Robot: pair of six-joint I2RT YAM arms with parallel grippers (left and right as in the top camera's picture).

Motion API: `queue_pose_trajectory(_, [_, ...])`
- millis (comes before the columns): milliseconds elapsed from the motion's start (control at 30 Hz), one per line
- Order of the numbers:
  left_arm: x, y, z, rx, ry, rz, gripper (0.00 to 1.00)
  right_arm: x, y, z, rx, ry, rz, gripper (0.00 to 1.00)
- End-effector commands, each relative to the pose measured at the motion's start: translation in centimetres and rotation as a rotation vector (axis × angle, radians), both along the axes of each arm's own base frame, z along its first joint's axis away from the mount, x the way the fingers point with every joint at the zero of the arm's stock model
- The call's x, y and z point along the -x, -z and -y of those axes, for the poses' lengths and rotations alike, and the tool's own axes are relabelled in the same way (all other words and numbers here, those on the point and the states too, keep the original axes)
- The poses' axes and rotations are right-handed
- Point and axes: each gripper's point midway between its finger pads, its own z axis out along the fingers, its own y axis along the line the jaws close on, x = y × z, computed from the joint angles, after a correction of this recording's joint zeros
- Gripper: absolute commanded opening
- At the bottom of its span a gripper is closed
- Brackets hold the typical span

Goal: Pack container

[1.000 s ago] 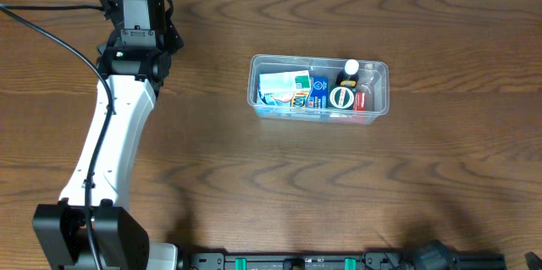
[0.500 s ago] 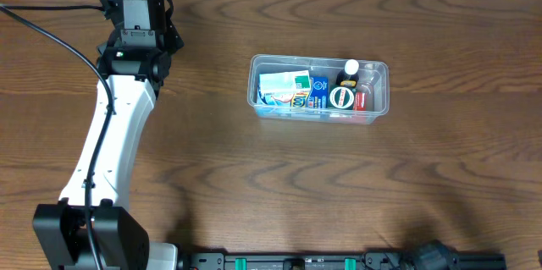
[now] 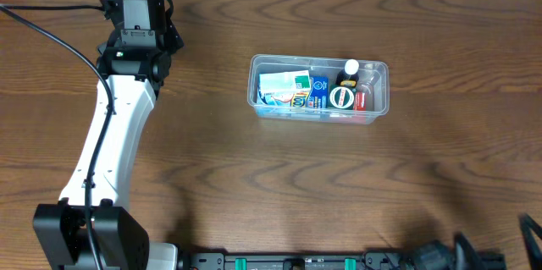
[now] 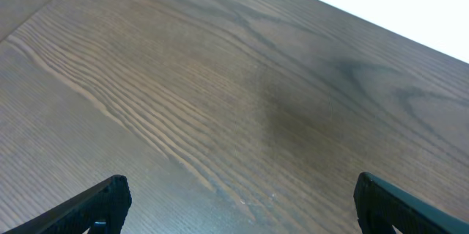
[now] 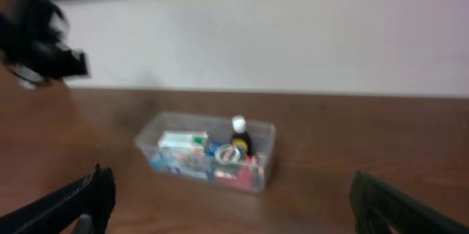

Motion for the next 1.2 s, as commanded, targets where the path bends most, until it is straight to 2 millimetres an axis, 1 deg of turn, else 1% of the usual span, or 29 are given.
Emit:
queue_pose_trajectory(0, [0.0, -0.1, -0.3, 0.0, -0.02, 0.008, 0.98, -3.0, 1.8, -0.3, 0.0, 0.044, -0.019, 0.99])
queue_pose_trajectory(133, [0.0, -0.1, -0.3, -0.001, -0.02, 0.008, 0.98, -7.4, 2.8, -2.2, -0.032, 0.031, 0.055, 0.99])
queue_pose_trajectory(233, [0.0, -0.1, -0.3, -0.001, -0.02, 0.008, 0.98, -10.4, 4.5, -3.8, -0.053, 0.005, 0.104, 0.99])
queue_pose_trajectory(333, [0.0, -0.1, -0.3, -0.001, -0.02, 0.008, 0.98, -12.7, 6.7, -5.1, -0.077, -0.021, 0.17, 0.99])
queue_pose_trajectory(467, [0.0, -0.1, -0.3, -0.001, -0.02, 0.008, 0.98, -14.8, 9.8, -5.7, -0.092, -0.023, 0.221, 0.99])
queue_pose_trajectory(567, [0.0, -0.1, -0.3, -0.001, -0.02, 0.008, 0.98, -15.7, 11.6, -6.0, -0.067, -0.03, 0.247, 0.99])
queue_pose_trajectory(767, [0.0, -0.1, -0.3, -0.001, -0.02, 0.008, 0.98, -16.3, 14.9, -7.2, 0.093, -0.098, 0.28, 0.99])
queue_pose_trajectory(1033, [0.0, -0.1, -0.3, -0.001, -0.02, 0.008, 0.98, -16.7, 20.2, -6.8, 0.234, -0.106, 0.108, 0.99])
queue_pose_trajectory(1167, [0.0, -0.1, -0.3, -0.001, -0.02, 0.008, 0.98, -16.7, 20.0, -6.8, 0.232, -0.103, 0.114, 0.99])
